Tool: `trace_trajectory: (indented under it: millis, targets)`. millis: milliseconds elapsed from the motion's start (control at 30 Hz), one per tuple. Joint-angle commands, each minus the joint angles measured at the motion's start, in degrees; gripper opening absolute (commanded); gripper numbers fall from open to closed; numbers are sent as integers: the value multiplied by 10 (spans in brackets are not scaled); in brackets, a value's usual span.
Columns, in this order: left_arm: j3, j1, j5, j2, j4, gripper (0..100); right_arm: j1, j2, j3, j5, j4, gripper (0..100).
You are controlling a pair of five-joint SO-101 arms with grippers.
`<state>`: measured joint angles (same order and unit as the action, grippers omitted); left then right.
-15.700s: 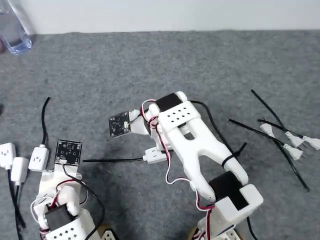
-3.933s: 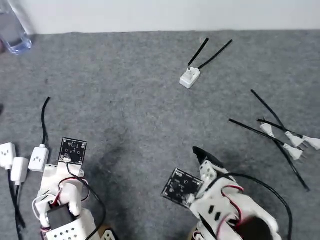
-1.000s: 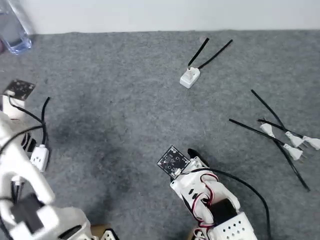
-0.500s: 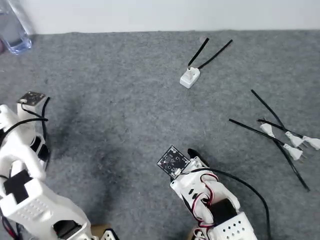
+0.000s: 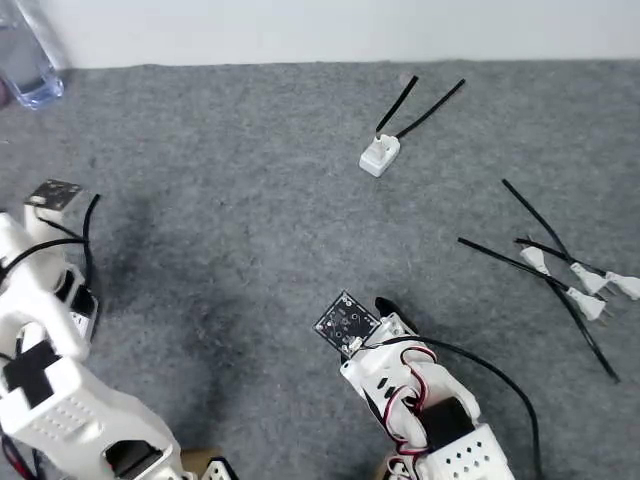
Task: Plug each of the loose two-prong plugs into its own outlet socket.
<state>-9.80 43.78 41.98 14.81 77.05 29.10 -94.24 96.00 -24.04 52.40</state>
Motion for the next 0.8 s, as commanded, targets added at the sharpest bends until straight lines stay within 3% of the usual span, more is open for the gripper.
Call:
trace_trajectory:
  millis: [0, 300, 767]
  targets:
    - [7, 15, 3, -2, -22, 167, -7, 3, 9, 5, -5, 231]
    - [-61, 22, 36, -2, -100, 167, -7, 3, 9, 5, -5, 231]
    - [-134, -29, 35, -2, -85, 167, -7, 3, 9, 5, -5, 231]
